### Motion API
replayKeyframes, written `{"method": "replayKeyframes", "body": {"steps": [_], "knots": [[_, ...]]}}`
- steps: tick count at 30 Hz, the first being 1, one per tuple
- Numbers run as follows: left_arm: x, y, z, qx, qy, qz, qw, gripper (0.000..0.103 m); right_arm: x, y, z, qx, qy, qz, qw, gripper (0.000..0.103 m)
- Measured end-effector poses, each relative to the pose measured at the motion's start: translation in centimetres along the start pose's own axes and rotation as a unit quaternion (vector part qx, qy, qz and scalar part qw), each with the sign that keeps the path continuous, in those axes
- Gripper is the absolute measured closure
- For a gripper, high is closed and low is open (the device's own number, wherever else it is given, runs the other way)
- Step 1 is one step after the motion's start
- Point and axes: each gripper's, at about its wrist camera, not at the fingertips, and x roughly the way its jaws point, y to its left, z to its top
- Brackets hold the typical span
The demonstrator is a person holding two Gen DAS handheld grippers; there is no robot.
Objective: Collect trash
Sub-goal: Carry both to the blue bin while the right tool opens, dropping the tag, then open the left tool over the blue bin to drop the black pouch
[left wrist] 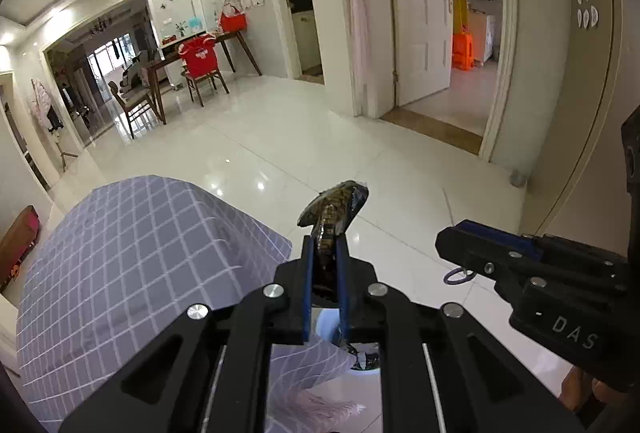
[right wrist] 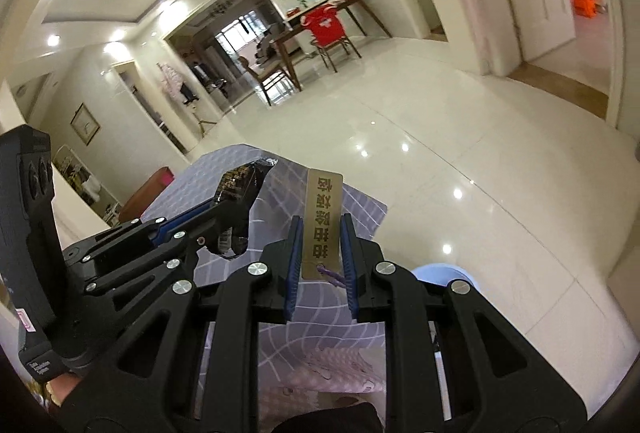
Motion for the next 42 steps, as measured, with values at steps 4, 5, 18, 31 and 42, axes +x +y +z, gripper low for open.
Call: {"method": "replayKeyframes", "body": {"steps": [4, 5, 18, 31, 42], "knots": [[1.6, -1.2, -0.1, 0.004, 0.009, 0.001, 1.0000, 0.093, 0.1, -1.0, -0.2, 0.005, -0.001, -0.008, 1.000, 0.084], [1.9, -1.5, -0.1, 0.004, 0.010, 0.001, 0.9999, 0.093, 0.3, -1.2, -0.3, 0.006, 0.000, -0.009, 1.000, 0.084], [5.4, -1.6, -0.1, 0.010, 0.029, 0.018, 0.9994, 0.092, 3.3, -2.9, -0.7, 0.036, -0.008, -0.036, 0.999, 0.050], [6.7, -3.2, 0.1, 0.019, 0.035, 0.008, 0.9992, 0.092, 0.3, -3.4, -1.7, 0.044, -0.038, -0.060, 0.997, 0.046], [6.9, -4.7, 1.7, 0.037, 0.026, -0.001, 0.9990, 0.086, -2.9, -4.2, -2.2, 0.064, -0.091, -0.075, 0.991, 0.044]]}}
